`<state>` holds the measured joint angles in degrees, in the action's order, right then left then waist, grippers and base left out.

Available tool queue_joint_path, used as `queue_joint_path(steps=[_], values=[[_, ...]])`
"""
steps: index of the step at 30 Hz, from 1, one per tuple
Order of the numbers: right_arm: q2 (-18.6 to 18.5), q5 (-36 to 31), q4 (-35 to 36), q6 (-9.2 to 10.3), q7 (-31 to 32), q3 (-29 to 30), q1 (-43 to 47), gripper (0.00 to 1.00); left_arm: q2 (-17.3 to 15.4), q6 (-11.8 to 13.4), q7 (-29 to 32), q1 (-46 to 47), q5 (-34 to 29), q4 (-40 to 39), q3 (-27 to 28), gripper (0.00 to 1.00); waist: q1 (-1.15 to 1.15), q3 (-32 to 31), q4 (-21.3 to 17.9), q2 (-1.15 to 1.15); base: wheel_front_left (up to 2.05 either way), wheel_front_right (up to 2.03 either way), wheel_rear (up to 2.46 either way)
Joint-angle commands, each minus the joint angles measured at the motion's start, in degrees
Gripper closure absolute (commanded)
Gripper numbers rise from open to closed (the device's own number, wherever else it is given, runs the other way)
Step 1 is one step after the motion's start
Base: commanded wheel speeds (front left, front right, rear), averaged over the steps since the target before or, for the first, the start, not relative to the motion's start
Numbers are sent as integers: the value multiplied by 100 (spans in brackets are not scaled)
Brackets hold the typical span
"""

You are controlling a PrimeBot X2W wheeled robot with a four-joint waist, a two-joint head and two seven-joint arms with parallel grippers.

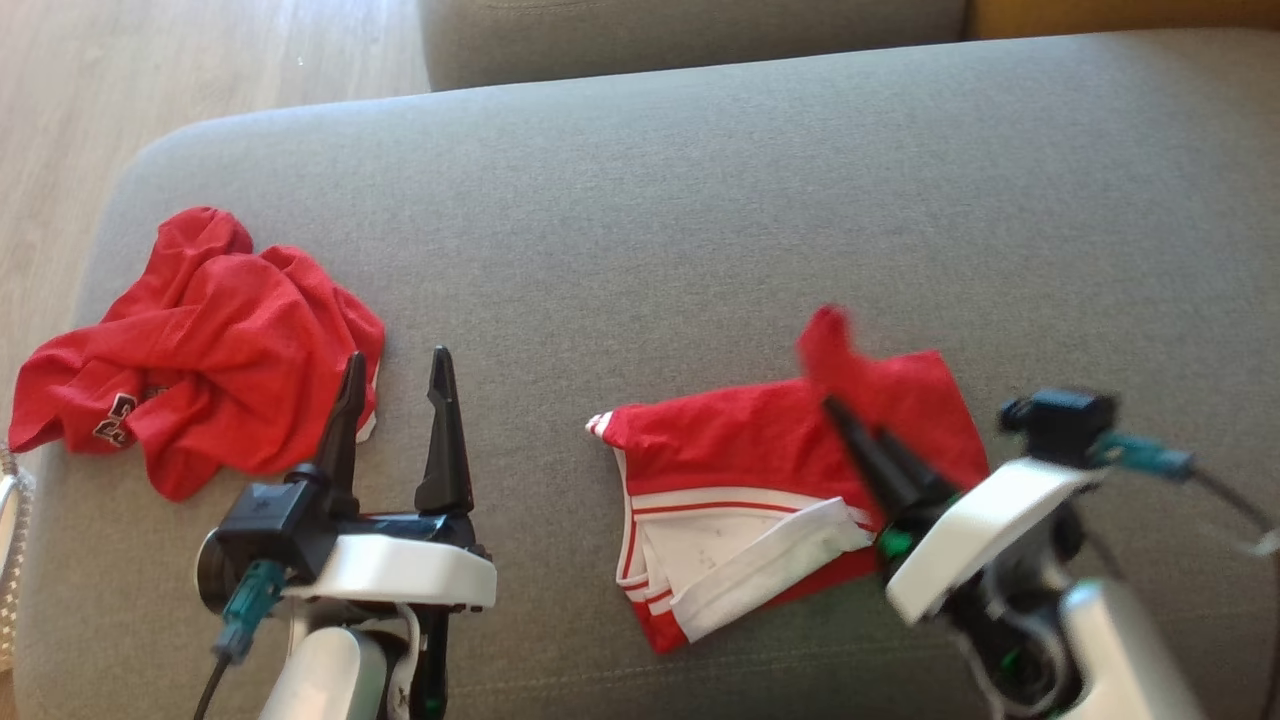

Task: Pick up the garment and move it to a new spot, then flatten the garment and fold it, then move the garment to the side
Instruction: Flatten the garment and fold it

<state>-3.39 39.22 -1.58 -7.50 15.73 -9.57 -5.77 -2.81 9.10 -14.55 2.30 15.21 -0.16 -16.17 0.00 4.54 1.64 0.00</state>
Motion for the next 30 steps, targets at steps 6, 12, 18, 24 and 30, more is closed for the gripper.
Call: queue_joint_path(steps=[6, 12, 18, 24, 30], values=[[50, 192, 184, 1, -254, -567, -16, 100, -7, 15, -45, 84, -45, -186, 161, 0, 0, 57, 113, 0, 0, 0, 0], [50, 341, -238, 1, -578, -1015, -187, 100, -7, -12, -45, 123, -42, -163, 105, 0, 0, 114, 227, 0, 0, 0, 0], [51, 377, -781, 1, -887, -1169, -372, 100, -7, 4, -45, 146, -6, -149, 91, 0, 0, 159, 343, 0, 0, 0, 0], [51, 535, -1120, 1, -1071, -1306, -514, 100, -7, -3, -45, 138, 0, -131, 69, 0, 0, 202, 383, 0, 0, 0, 0], [51, 618, -1400, 1, -1226, -1635, -662, 0, -7, -3, -45, 177, 0, -101, 20, 0, 0, 270, 365, 0, 0, 0, 0]])
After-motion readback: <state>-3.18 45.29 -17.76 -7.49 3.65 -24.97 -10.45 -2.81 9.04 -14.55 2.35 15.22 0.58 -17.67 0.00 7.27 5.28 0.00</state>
